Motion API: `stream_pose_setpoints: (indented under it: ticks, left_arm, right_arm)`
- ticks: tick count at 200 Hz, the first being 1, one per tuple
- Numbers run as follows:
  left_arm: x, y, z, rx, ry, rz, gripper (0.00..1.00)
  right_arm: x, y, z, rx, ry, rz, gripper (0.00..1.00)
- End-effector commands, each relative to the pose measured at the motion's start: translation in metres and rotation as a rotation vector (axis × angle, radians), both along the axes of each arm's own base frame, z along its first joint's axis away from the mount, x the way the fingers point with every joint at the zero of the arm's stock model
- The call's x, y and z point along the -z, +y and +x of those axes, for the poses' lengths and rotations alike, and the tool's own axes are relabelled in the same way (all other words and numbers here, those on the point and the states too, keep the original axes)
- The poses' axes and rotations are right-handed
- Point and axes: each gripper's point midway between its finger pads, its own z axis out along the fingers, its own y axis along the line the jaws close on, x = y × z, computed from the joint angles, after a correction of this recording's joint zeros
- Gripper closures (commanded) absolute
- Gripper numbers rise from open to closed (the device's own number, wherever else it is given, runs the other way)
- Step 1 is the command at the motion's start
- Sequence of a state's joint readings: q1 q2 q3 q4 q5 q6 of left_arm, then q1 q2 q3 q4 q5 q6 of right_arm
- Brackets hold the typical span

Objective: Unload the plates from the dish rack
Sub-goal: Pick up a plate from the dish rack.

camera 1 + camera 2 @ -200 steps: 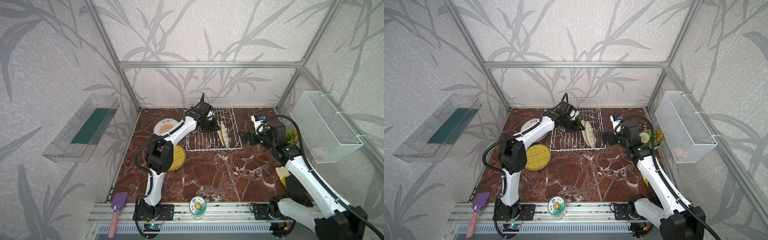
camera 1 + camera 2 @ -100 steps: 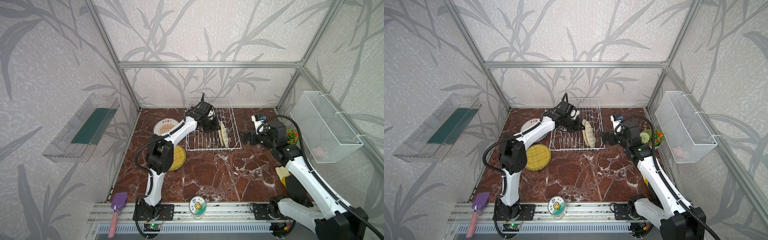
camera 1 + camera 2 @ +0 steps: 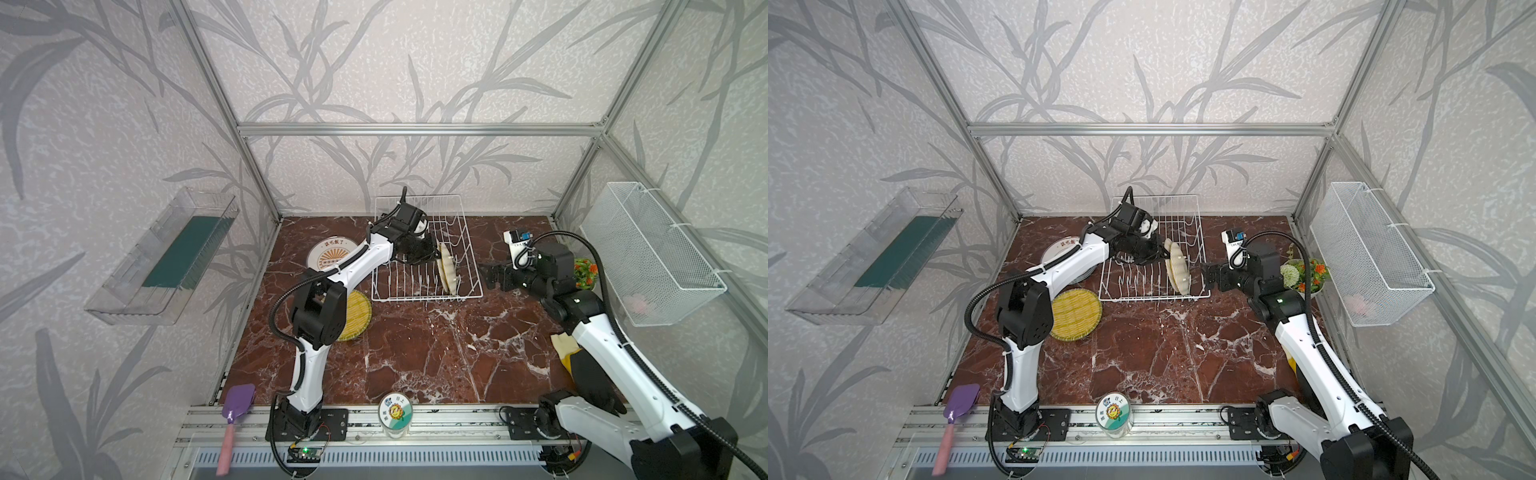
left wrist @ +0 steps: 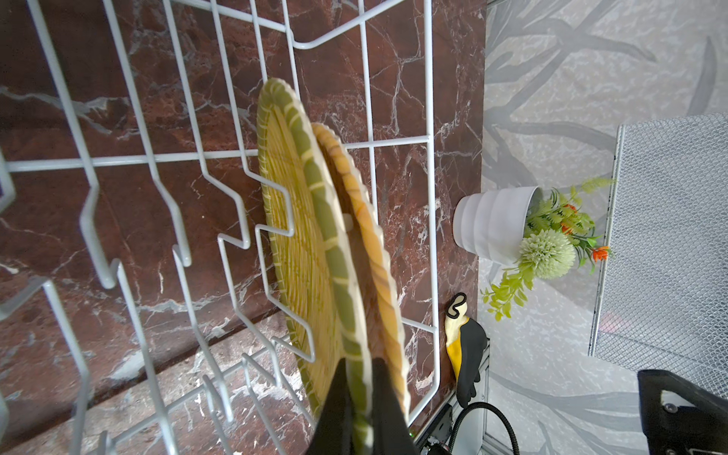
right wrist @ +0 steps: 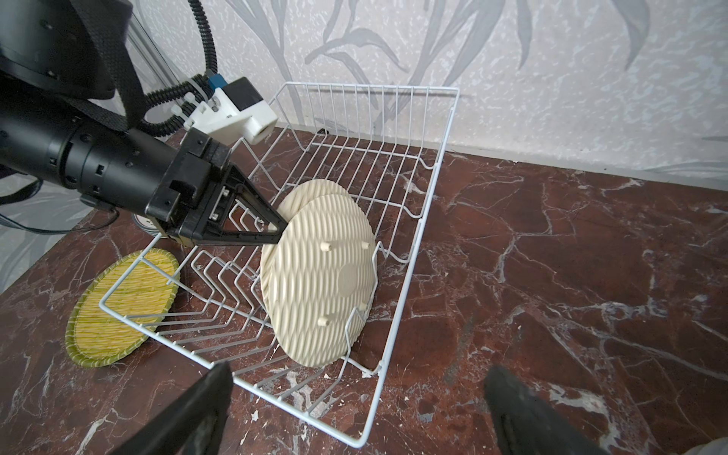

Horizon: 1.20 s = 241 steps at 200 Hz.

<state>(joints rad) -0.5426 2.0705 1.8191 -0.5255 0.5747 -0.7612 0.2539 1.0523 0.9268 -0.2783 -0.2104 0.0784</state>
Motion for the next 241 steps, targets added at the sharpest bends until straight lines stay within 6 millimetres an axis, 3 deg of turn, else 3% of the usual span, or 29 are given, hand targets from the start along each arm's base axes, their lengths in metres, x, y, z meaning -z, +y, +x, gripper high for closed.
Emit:
stream_pose_setpoints:
  ticks: [1,70,189,241]
  left_arm:
    - [-0.028,-0.003,-0.002,-0.011,-0.038,-0.056,1.00]
    - [-0.050,-0.005,-0.008,-0.009,-0.055,-0.095,1.00]
    - [-0.056,0.012,-0.020,0.008,-0.084,-0.001,1.00]
    - [-0.075,0.011,-0.023,-0.005,-0.105,-0.057,1.00]
  right_arm:
    - [-0.001,-0.002,-0.004,0.001,-0.006,0.005,0.01]
    - [-0.001,-0.001,-0.003,0.003,-0.003,0.022,0.01]
    - [-0.003,0.001,-0.003,0.000,-0.009,0.040,0.01]
    - [-0.006,0.005,0.000,-0.008,-0.013,0.066,0.01]
